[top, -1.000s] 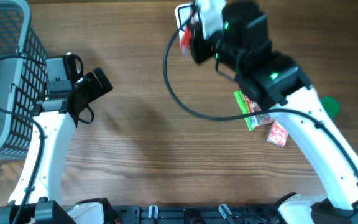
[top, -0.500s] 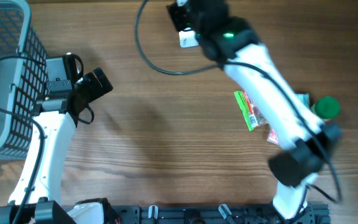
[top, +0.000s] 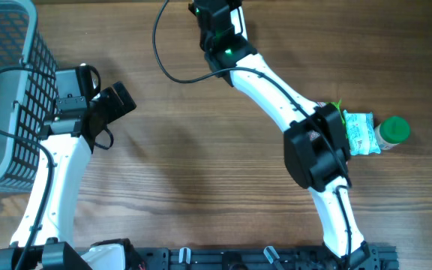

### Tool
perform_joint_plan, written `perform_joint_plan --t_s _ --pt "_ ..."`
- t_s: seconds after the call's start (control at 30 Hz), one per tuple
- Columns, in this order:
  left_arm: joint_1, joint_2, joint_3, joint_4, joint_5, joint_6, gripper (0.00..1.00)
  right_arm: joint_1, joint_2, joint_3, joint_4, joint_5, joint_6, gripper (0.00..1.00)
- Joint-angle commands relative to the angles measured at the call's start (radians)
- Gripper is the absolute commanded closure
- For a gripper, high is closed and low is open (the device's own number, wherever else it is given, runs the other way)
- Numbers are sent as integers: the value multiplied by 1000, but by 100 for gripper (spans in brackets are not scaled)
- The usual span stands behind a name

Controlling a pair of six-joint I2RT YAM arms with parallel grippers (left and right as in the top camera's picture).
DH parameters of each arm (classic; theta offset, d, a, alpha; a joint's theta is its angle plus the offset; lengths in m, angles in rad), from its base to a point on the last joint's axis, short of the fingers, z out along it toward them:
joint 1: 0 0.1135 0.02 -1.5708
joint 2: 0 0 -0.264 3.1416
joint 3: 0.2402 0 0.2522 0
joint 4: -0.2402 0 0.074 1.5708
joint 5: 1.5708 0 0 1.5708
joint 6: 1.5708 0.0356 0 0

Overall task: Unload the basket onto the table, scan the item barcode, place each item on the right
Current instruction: 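Lift the packet with the right gripper and hold it against the scanner, then carry the packet right and drop it near the jar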

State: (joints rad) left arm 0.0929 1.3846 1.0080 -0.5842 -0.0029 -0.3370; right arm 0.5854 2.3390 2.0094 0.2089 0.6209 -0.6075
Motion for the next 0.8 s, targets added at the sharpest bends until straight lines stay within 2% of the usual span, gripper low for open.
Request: perform_joint_plan --t_s 0.0,0.47,0.67,0.77 --pt "4 3 0 3 -10 16 0 24 87 11 33 81 -127 96" --pt "4 3 0 3 -10 16 0 52 153 11 -5 77 -117 96" --pt "4 3 0 3 -10 16 0 53 153 11 -187 -51 74 96" --pt "4 3 0 3 -10 16 0 53 153 11 -222 -99 164 96"
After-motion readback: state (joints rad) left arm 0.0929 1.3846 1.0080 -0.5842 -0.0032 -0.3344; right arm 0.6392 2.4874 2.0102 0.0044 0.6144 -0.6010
